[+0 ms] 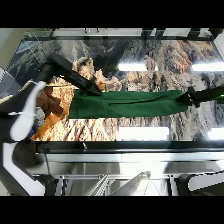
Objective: Fold the shirts.
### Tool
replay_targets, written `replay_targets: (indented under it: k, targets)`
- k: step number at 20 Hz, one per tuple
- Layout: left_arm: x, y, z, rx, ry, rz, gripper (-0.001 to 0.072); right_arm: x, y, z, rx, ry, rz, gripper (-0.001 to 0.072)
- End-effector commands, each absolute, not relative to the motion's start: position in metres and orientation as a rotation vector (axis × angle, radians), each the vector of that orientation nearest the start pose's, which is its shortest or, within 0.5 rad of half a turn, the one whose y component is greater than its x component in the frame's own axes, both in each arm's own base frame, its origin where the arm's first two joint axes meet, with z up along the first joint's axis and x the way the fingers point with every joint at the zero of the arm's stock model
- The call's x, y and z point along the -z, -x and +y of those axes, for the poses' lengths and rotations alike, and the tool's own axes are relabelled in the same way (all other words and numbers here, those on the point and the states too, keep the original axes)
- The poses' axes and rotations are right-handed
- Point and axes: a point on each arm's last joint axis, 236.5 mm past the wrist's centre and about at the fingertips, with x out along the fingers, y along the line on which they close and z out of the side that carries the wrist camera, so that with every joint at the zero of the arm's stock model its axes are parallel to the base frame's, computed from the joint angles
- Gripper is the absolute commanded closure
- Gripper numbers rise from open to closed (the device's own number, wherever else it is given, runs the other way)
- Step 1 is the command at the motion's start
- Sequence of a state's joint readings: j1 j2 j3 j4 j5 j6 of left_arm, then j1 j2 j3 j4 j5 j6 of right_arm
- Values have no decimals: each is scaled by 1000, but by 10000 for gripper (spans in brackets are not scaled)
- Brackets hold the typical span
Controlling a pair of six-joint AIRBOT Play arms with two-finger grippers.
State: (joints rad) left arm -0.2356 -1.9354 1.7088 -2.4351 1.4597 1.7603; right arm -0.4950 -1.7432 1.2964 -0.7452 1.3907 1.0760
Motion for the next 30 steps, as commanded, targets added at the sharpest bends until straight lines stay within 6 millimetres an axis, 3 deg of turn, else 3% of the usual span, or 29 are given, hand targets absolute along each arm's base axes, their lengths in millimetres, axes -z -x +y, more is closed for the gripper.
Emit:
replay_targets:
  k: [1,3,6,9,12,14,16,17,19,21,24,27,30]
  targets:
    - [75,-387,-371,920,431,1579,677,43,-399,-39,-455,-835,1325,694]
    - [90,-376,-418,953,414,1572,677,42,-396,-40,-466,-837,1328,694]
    - [107,-372,-458,945,421,1590,678,36,-392,-41,-496,-828,1331,694]
    - [126,-370,-471,911,454,1627,678,25,-388,-44,-528,-829,1337,694]
    - [122,-359,-477,939,521,1666,678,5,-389,-53,-556,-803,1325,694]
    - [77,-364,-491,1078,577,1582,678,-11,-392,-60,-561,-785,1312,694]
    - [21,-372,-485,1195,537,1460,678,-27,-393,-67,-559,-780,1309,694]
    - [-5,-374,-470,1232,503,1425,679,-36,-393,-68,-561,-779,1314,694]
    - [-35,-376,-424,1234,443,1427,679,-58,-398,-59,-585,-793,1283,694]
    - [-48,-375,-364,1176,376,1473,679,-90,-406,-28,-681,-783,1208,694]
    - [-63,-376,-289,1062,362,1505,679,-126,-426,47,-814,-708,1113,694]
    - [-73,-371,-239,986,410,1478,679,-132,-433,171,-963,-604,1104,694]
    - [-67,-360,-204,909,477,1447,679,-100,-427,306,-1026,-477,1082,694]
